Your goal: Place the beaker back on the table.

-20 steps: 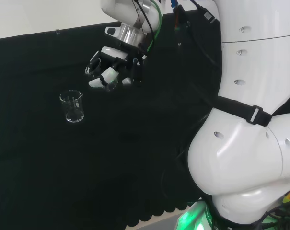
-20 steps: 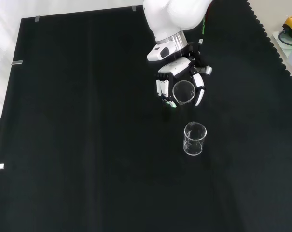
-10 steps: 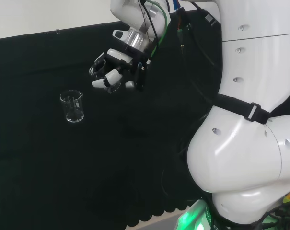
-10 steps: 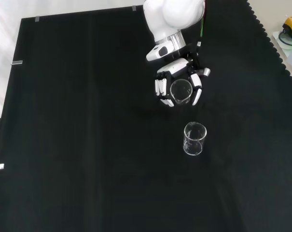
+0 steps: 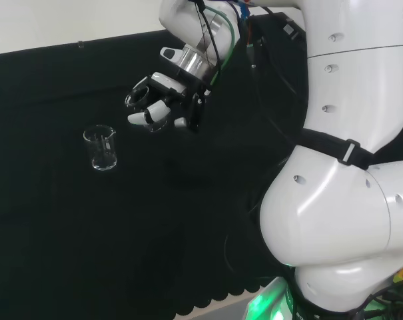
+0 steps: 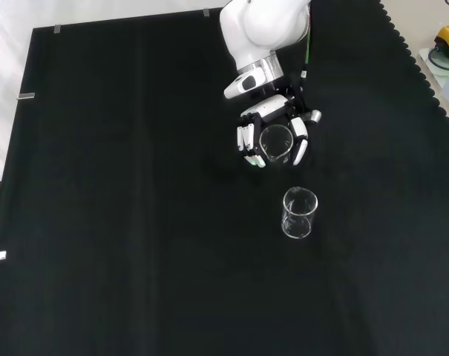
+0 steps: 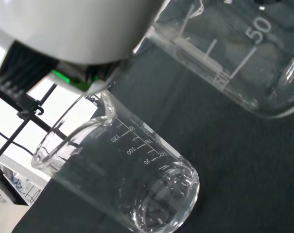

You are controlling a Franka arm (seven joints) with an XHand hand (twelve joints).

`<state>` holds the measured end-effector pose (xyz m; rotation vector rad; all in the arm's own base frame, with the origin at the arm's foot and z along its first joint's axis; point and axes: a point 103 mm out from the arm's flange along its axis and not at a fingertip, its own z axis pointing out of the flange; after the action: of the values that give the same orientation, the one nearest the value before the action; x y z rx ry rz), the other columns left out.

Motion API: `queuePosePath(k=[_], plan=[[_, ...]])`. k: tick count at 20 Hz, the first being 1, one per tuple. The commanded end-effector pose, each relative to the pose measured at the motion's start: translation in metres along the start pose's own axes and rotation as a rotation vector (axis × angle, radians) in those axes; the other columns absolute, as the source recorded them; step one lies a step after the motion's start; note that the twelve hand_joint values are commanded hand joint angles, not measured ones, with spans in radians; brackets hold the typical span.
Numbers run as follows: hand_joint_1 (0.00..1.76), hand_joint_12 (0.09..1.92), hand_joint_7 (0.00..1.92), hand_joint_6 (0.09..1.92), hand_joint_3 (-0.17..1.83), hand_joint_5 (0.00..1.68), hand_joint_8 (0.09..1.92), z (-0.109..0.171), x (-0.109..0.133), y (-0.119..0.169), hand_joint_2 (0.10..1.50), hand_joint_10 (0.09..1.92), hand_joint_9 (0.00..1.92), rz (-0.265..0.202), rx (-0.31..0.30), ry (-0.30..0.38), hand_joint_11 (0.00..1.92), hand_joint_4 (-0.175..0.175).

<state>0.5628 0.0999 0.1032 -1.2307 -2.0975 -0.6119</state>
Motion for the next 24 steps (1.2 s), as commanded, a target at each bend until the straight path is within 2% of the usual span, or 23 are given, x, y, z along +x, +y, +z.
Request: queuePosePath(k=[1, 7, 12, 24], plan=[[1.45, 0.76, 1.55, 0.65, 0.91, 1.35, 0.35, 0.002, -0.006, -0.001, 0.44, 0.49, 1.42, -0.011, 0.012, 0.008, 1.07, -0.175], [1.45, 0.76, 1.55, 0.65, 0.91, 1.35, 0.34, 0.007, -0.011, -0.003, 0.44, 0.48, 1.42, -0.025, 0.024, 0.021, 1.07, -0.175], [1.45, 0.79, 1.56, 0.64, 0.89, 1.36, 0.31, 0.012, -0.015, -0.005, 0.45, 0.45, 1.42, -0.034, -0.012, 0.039, 1.05, -0.175], [1.45, 0.79, 1.59, 0.64, 0.86, 1.36, 0.27, 0.023, -0.023, -0.001, 0.47, 0.44, 1.39, -0.051, -0.031, 0.065, 1.03, -0.175]])
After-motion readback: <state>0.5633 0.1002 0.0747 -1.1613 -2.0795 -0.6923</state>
